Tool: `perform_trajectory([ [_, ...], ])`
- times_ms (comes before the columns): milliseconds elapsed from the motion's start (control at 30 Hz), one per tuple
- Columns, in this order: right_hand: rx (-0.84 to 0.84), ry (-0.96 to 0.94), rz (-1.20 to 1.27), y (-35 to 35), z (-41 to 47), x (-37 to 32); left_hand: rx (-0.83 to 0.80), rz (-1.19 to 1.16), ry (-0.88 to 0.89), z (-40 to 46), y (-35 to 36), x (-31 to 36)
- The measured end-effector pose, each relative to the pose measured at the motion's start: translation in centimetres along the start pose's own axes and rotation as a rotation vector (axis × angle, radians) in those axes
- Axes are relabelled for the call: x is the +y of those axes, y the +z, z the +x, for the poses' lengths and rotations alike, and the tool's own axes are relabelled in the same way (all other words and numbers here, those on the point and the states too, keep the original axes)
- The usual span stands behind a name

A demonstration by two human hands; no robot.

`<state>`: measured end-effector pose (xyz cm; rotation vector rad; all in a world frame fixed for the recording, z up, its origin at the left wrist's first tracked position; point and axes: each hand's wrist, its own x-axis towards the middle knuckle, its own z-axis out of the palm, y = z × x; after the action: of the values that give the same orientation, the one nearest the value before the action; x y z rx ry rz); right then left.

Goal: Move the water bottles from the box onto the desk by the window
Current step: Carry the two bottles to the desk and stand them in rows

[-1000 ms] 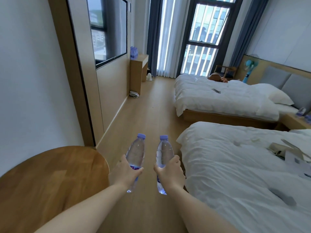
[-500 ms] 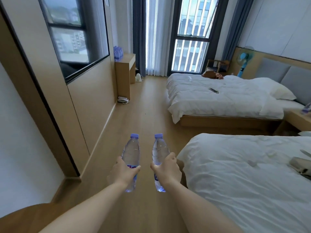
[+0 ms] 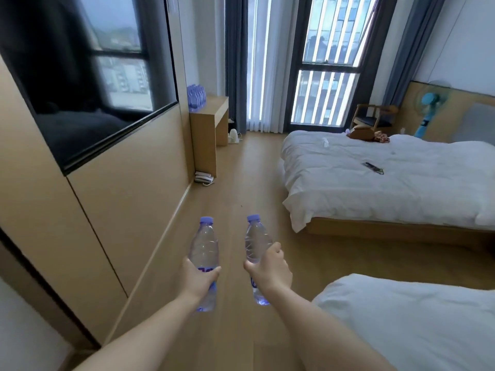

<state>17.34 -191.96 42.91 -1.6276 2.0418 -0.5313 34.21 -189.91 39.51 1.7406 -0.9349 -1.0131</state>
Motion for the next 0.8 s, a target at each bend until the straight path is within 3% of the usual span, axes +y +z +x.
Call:
perform_trajectory([
  [467,-0.044,0.018,0.053,4.9,34.0,-11.2,0.13,0.138,-0.084,35.7,6.9,8.7],
  [800,0.068,0.102,0.064,4.3,58.0,-17.4,0.067,0.453,0.049,57.4,15.5,19.8],
])
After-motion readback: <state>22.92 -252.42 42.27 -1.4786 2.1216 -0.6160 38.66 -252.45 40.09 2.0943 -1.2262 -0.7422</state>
